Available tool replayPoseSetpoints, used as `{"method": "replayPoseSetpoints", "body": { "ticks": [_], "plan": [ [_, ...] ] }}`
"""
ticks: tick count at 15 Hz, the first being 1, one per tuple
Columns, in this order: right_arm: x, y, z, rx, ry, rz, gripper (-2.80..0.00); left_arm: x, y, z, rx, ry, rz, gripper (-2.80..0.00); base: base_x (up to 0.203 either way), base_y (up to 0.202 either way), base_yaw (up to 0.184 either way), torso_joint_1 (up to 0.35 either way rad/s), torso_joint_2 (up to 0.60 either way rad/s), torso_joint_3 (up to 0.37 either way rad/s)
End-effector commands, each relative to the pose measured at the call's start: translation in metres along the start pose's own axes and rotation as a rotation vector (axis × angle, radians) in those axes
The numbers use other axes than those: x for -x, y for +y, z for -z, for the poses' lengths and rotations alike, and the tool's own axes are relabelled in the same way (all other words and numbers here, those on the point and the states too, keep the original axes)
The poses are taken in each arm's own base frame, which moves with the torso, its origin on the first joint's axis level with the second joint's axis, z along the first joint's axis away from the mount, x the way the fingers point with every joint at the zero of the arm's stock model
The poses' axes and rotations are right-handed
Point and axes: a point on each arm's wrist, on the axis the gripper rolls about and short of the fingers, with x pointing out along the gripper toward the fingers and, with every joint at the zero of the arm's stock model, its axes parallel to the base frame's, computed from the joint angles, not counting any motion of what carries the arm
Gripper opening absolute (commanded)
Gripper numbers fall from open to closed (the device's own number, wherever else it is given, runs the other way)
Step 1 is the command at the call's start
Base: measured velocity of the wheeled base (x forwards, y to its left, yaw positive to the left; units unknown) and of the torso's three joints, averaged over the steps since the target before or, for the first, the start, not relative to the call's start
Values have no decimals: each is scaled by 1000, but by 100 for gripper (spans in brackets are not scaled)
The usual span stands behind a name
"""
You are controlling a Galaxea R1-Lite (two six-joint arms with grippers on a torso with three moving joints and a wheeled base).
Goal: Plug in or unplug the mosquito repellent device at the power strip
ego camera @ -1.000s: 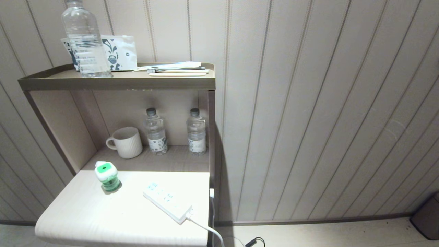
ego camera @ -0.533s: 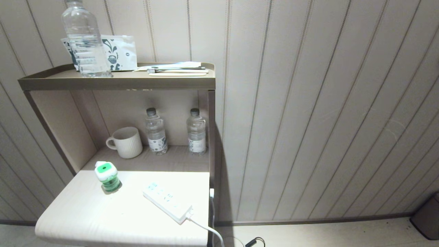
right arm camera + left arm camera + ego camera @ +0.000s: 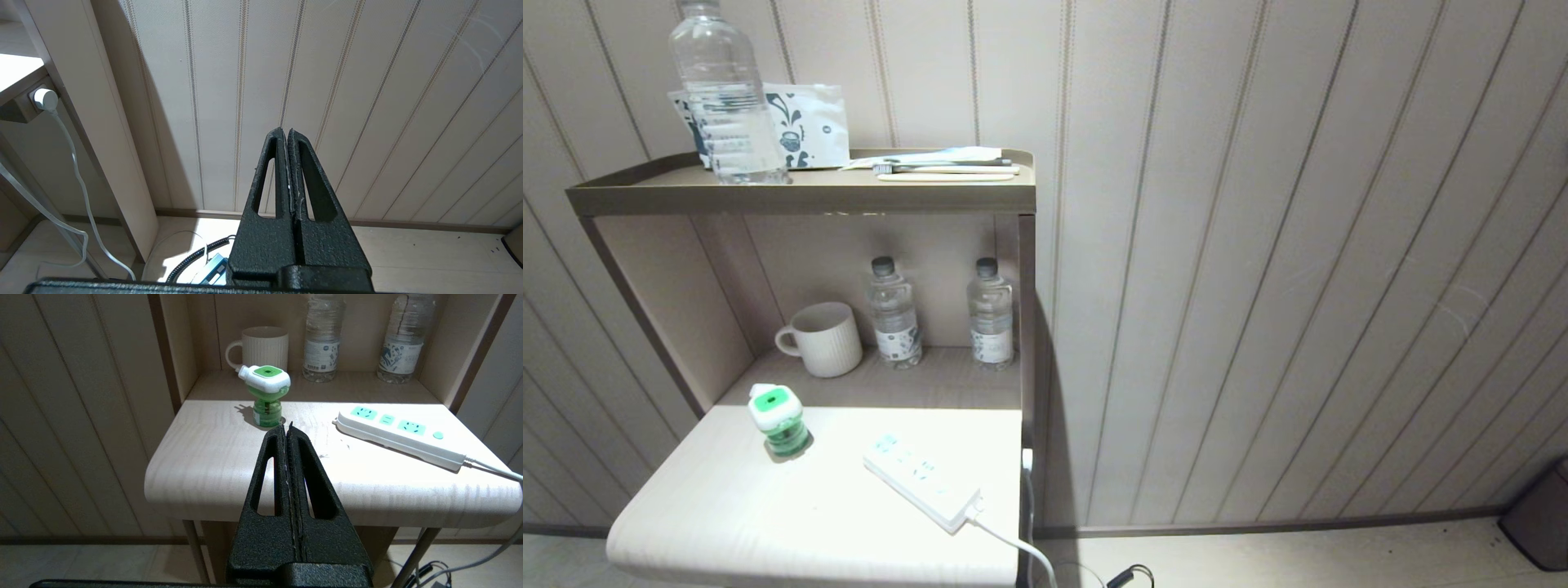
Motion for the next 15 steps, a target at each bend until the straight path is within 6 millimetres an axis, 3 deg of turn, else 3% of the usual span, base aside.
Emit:
{"method": "replayPoseSetpoints", "body": {
  "ticks": [1,15],
  "plan": [
    [0,0,0,1,1,-1,-280,0,0,0,0,0,0,-280,0,0,0,0,0,0],
    [-1,0,0,-9,-13,7,-280,0,0,0,0,0,0,-280,0,0,0,0,0,0]
  ]
}}
